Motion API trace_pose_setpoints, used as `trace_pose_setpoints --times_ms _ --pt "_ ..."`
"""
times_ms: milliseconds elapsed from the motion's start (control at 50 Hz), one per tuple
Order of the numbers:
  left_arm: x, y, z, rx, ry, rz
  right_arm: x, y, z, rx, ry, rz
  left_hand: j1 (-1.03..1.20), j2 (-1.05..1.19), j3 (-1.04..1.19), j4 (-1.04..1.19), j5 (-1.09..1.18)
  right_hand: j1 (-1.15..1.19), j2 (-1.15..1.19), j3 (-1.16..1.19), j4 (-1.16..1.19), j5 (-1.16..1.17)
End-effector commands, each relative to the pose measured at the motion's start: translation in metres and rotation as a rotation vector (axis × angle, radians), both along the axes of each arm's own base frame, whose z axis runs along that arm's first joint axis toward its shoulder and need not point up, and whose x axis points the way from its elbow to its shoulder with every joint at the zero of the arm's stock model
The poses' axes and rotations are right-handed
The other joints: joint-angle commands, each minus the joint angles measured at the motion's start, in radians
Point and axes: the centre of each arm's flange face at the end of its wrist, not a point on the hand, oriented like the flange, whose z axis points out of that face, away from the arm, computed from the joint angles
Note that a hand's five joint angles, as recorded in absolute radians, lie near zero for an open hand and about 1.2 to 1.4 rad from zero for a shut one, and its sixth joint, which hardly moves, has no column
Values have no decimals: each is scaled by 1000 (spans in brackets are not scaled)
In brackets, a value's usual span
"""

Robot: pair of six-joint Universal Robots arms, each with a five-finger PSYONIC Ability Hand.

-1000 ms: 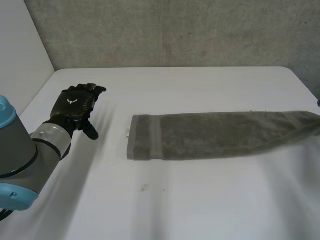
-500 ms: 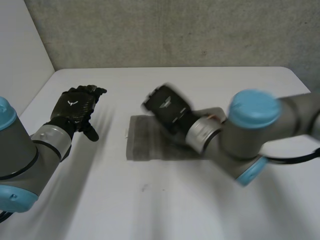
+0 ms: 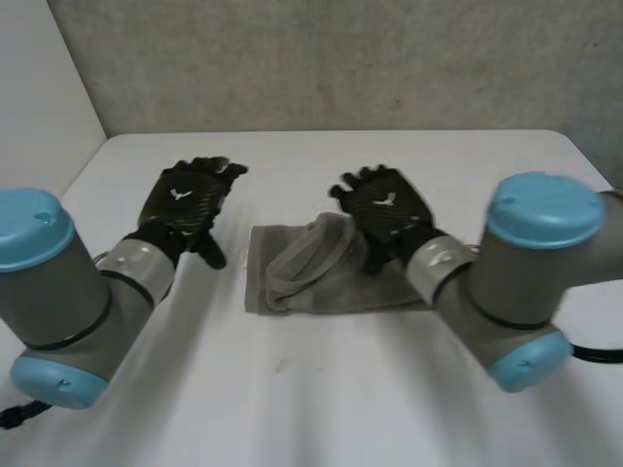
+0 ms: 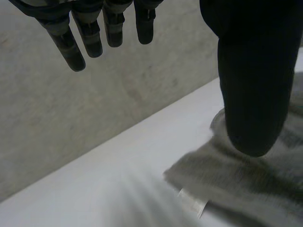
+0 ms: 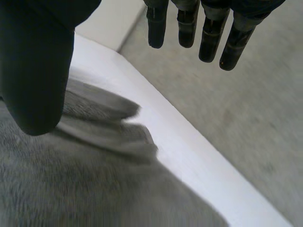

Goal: Fold the towel.

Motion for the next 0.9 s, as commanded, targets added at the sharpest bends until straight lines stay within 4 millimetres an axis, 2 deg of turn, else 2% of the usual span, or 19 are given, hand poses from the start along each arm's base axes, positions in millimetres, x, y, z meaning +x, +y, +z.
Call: trace_pose_setpoints --times_ms 20,60,80,120,180,260,320,420,500,520,540,560,600,620,640,800,840,860,900 --pt "-46 20 4 -31 16 -140 -46 -9 -20 138 -4 -127 2 16 13 13 -26 -36 -50 -40 -59 -59" --pt "-67 29 0 -32 17 -200 -58 -10 -30 171 12 -159 17 30 28 27 -11 -36 -50 -40 -59 -59" --pt "-68 29 0 -32 17 -200 -58 -10 -30 171 12 -160 17 30 28 27 -11 -36 -50 -40 -59 -59" --pt "-85 31 -13 -15 8 -238 -67 -12 -36 192 23 -186 20 33 31 30 -8 -36 -50 -40 -59 -59" --pt "-91 29 -21 -4 2 -248 -69 -11 -40 198 37 -193 20 33 31 30 -8 -36 -50 -40 -59 -59" --pt "-105 23 -46 35 -23 -265 -70 -10 -46 205 51 -195 23 36 34 33 -5 -35 -49 -39 -58 -58" --pt "-110 17 -60 55 -35 -263 -70 -9 -50 204 67 -192 23 36 34 33 -5 56 42 52 33 34" --pt "-114 6 -70 57 -42 -248 -71 -8 -59 202 109 -184 32 45 43 42 3 284 270 281 262 262" --pt "-110 -7 -72 52 -45 -196 -71 -11 -64 180 130 -179 38 51 48 48 9 531 517 527 508 508" --pt "-103 -16 -72 50 -51 -145 -71 -11 -64 180 130 -179 41 54 51 51 12 532 518 528 509 510" --pt "-94 -26 -74 51 -58 -78 -71 -13 -66 167 134 -180 49 63 60 60 21 668 654 665 646 646" --pt "-93 -26 -74 51 -58 -78 -71 -13 -66 167 134 -180 49 63 60 60 21 670 656 666 647 647" --pt "-74 -41 -75 60 -76 51 -70 -16 -66 125 143 -178 52 66 63 63 24 994 980 990 971 972" --pt "-74 -41 -75 60 -76 52 -70 -16 -66 124 143 -178 52 66 63 63 24 996 982 992 973 973" --pt "-65 -44 -75 67 -93 101 -70 -18 -65 94 155 -184 52 66 63 63 24 1176 1162 1172 1153 1154" --pt "-47 -20 -67 118 -137 127 -79 -31 -56 -93 325 -265 38 51 48 48 9 1185 1171 1182 1163 1163" --pt "-45 -5 -59 121 -137 109 -77 -36 -47 -186 418 -266 32 45 43 42 3 1185 1171 1182 1163 1163" --pt "-45 -4 -59 121 -137 109 -77 -36 -47 -187 419 -266 32 45 43 42 3 1185 1171 1182 1163 1163" --pt "-47 13 -48 112 -128 71 -71 -45 -30 -291 460 -261 23 36 34 33 -5 1185 1171 1182 1163 1163"
